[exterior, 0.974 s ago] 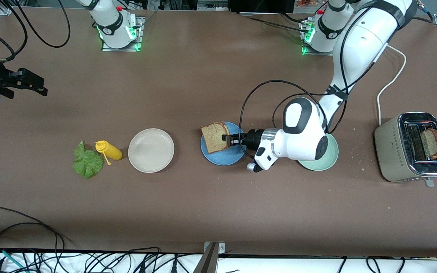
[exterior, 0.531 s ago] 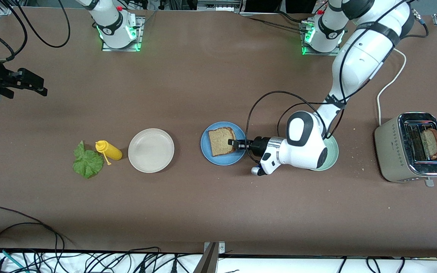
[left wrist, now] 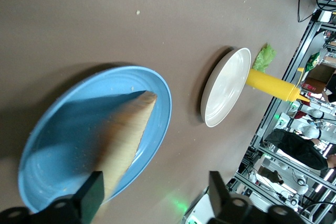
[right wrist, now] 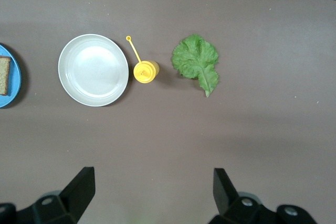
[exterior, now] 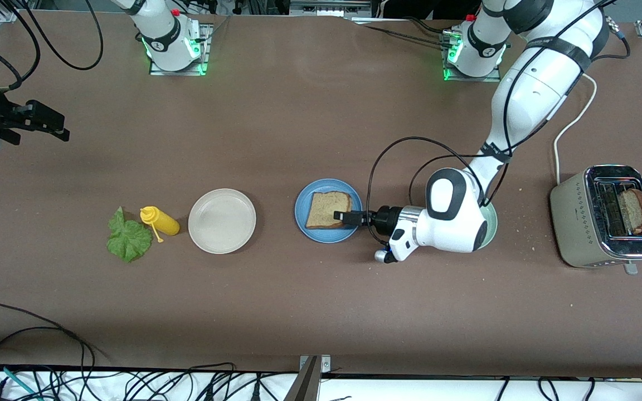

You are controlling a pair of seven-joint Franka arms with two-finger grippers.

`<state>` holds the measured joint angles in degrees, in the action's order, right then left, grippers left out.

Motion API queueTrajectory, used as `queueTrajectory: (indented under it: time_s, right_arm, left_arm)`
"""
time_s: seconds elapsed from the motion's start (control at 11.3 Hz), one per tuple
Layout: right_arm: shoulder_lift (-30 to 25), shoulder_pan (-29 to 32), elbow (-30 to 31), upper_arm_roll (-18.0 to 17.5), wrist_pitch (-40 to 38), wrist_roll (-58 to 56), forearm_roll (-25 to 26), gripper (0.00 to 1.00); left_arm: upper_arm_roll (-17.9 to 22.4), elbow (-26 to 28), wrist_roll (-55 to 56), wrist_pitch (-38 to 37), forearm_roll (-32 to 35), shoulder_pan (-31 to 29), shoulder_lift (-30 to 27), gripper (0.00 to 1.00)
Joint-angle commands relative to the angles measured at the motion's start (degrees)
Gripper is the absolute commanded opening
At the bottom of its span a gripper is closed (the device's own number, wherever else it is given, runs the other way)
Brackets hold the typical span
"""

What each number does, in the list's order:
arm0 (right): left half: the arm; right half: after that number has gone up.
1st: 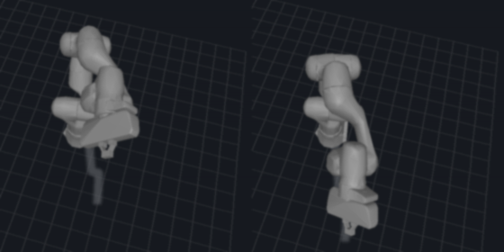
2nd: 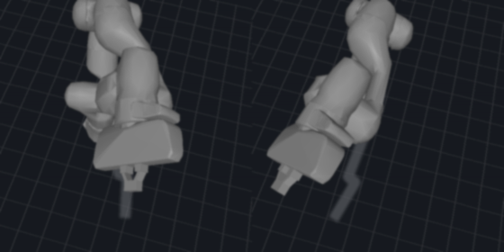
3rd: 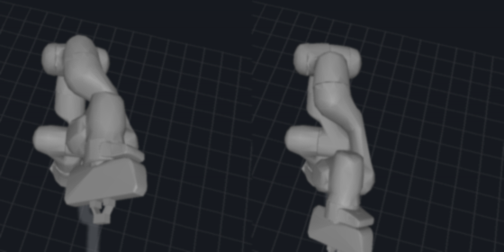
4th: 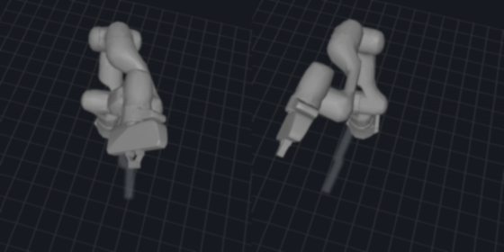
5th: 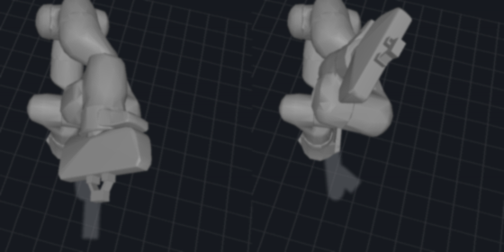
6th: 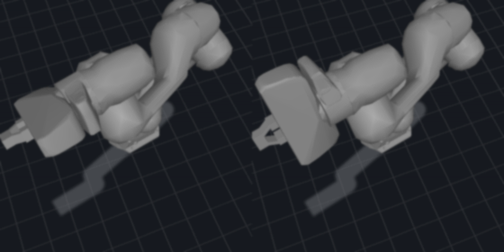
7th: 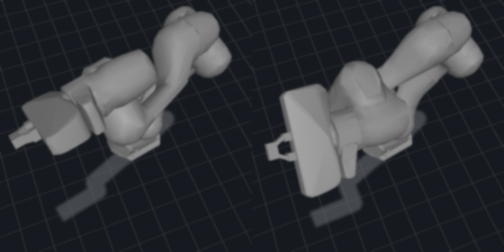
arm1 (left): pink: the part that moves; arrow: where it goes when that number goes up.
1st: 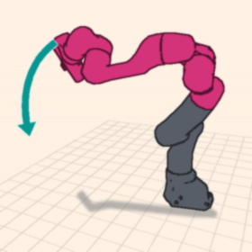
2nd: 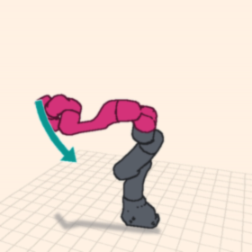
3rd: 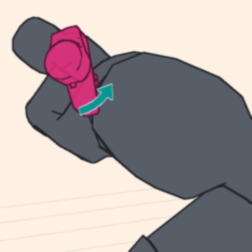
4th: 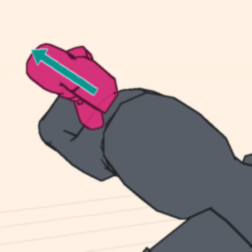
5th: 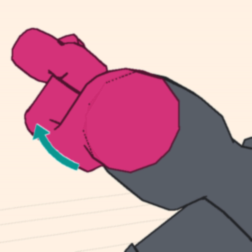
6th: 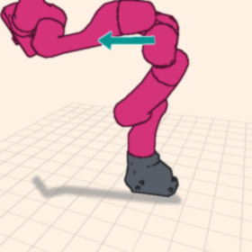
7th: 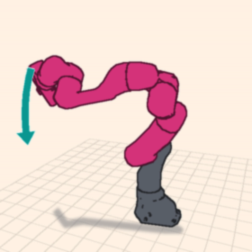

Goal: Make sandwich in blue plate with both arms

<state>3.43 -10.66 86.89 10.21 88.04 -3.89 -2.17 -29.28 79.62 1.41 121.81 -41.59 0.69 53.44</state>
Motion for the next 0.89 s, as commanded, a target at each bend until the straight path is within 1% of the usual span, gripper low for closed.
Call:
queueTrajectory:
  time_s: [0.0,0.18,0.27,0.35,0.53,0.71,0.8]
  right_arm:
    - [0.1,0.1,-0.8,0.1,-0.9,-0.6,0.1,1.00]
    - [0.1,0.1,-0.8,0.1,-0.9,-0.6,0.0,1.00]
    - [0.1,0.1,-0.8,0.1,-0.9,-0.6,0.0,1.00]
    - [0.1,0.1,-0.8,0.1,-0.9,-0.6,0.0,1.00]
    - [0.1,0.0,-0.8,0.1,-0.8,-0.5,0.0,1.00]
    - [0.1,0.0,-0.8,0.0,-0.8,-0.6,0.0,1.00]
    - [0.1,0.0,-0.8,0.1,-0.7,-0.5,0.0,1.00]
  left_arm:
    - [-0.1,0.4,1.7,-0.3,10.7,-0.6,-4.6,1.00]
    - [-0.1,0.4,11.5,-0.7,21.4,0.0,-7.5,1.00]
    - [-0.3,0.4,15.3,-1.0,30.3,0.3,-9.5,1.00]
    - [-0.5,0.3,16.6,-3.1,38.1,0.1,-11.7,1.00]
    - [-0.1,0.1,16.3,-8.4,46.5,-1.0,-16.4,1.00]
    - [0.1,0.1,16.2,-13.0,53.9,-3.7,-20.5,1.00]
    - [0.0,0.1,15.9,-15.4,56.4,-5.7,-22.2,1.00]
